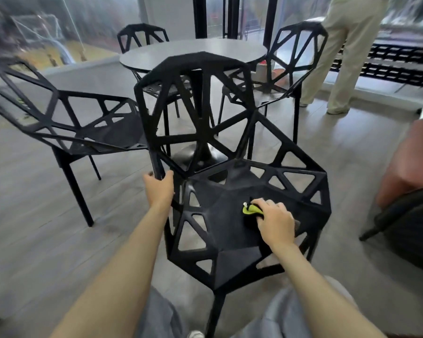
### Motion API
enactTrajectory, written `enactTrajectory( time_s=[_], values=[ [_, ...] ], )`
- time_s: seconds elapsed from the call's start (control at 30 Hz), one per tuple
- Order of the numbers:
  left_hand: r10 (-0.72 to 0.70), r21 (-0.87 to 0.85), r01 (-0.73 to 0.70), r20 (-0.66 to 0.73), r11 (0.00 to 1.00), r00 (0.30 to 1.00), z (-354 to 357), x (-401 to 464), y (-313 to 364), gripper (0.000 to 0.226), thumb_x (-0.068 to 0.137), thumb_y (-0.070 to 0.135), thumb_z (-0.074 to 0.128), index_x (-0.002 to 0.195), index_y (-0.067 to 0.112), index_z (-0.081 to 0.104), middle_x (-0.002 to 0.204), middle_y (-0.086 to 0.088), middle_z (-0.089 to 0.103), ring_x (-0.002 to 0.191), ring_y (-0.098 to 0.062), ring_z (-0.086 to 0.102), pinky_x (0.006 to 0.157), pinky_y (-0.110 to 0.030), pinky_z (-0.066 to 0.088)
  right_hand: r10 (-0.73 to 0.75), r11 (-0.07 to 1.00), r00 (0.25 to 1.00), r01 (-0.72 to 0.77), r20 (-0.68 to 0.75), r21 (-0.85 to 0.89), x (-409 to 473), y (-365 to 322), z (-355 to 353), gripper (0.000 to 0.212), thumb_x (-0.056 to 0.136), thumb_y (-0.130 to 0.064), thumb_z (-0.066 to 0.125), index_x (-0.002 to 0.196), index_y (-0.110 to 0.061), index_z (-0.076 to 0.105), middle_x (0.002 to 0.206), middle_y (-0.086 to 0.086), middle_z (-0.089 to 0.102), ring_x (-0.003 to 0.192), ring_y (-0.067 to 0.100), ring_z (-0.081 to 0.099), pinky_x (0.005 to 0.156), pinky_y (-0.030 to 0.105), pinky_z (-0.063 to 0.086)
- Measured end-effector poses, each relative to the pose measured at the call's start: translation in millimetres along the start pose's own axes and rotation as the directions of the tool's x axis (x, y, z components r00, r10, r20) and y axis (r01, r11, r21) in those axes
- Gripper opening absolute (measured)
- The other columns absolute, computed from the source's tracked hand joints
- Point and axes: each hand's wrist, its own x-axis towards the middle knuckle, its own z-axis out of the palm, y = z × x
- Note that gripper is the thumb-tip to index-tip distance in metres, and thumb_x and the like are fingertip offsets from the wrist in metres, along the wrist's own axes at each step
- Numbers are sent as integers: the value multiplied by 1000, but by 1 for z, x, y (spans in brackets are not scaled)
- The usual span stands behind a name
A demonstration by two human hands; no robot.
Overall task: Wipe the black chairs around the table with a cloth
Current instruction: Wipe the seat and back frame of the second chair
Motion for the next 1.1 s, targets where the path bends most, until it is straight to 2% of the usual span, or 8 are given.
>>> enactTrajectory(
  time_s=[0.13, 0.4, 0.5, 0.6, 0.73, 0.87, 1.03, 1.1],
  values=[
    [-62, -1, 62, -71, 998, 996, -18, -36, -8, 55, 98, 38, 62, 143, 17, 39, 132, -8, 59, 100, -31, 66, 94, -52, 58, -79, 997, 997, 79, 22, 6, -53, -31, -1, 44, 78, -26, 80, 118, -37, 64, 96, -9, 66, 86, 25, 61, 66, 38, 50],
    [-145, -67, 140, -84, 988, 986, -52, -99, -21, 59, 97, 43, 58, 146, 22, 33, 139, -11, 59, 98, -28, 68, 95, -49, 57, -72, 956, 986, 26, 148, 292, -146, -94, -23, 34, 89, -37, 67, 120, -44, 57, 99, -12, 60, 91, 19, 64, 71, 31, 50],
    [-173, -103, 170, -19, 980, 985, -68, -113, -22, 57, 101, 34, 57, 148, 19, 30, 106, -11, 64, 71, -17, 59, 73, -34, 56, -26, 933, 970, -63, 240, 354, -142, -85, -33, 34, 86, -38, 67, 118, -47, 61, 105, -16, 68, 99, 20, 67, 72, 29, 45],
    [-161, -2, 162, 47, 987, 986, -79, -121, -19, 52, 103, 31, 56, 145, 15, 31, 90, -10, 64, 67, -18, 58, 66, -29, 53, -44, 895, 948, -103, 315, 435, -130, -83, -43, 33, 83, -35, 72, 113, -48, 66, 104, -16, 73, 101, 19, 68, 75, 28, 46],
    [-143, 213, 121, 92, 970, 985, -87, -107, -4, 55, 99, 47, 55, 140, 12, 46, 127, -12, 66, 109, -29, 66, 96, -43, 53, -88, 824, 955, -91, 285, 559, -106, -99, -52, 31, 83, -36, 78, 109, -48, 67, 97, -20, 72, 94, 13, 67, 71, 23, 44],
    [0, 229, -5, 21, 973, 1000, -102, -82, 24, 53, 105, 52, 43, 136, 11, 53, 131, -7, 61, 121, -28, 57, 105, -45, 45, -158, 740, 970, -9, 187, 672, -73, -136, -57, 34, 86, -32, 78, 113, -49, 66, 97, -25, 70, 89, 1, 63, 71, 12, 45],
    [269, -72, -272, -56, 959, 962, -119, -46, 59, 41, 109, 44, 34, 142, 23, 48, 138, -5, 58, 131, -21, 54, 112, -41, 41, -251, 563, 968, 138, 9, 815, -26, -203, -55, 42, 93, -14, 73, 124, -42, 66, 113, -24, 68, 107, -4, 62, 97, 8, 45],
    [349, -165, -352, -47, 921, 936, -121, -30, 67, 44, 111, 46, 31, 152, 33, 42, 138, 4, 59, 129, -12, 56, 106, -28, 44, -272, 515, 959, 214, -79, 830, -4, -234, -46, 49, 93, -10, 71, 129, -42, 64, 121, -23, 66, 116, -1, 61, 103, 21, 50]
  ],
)
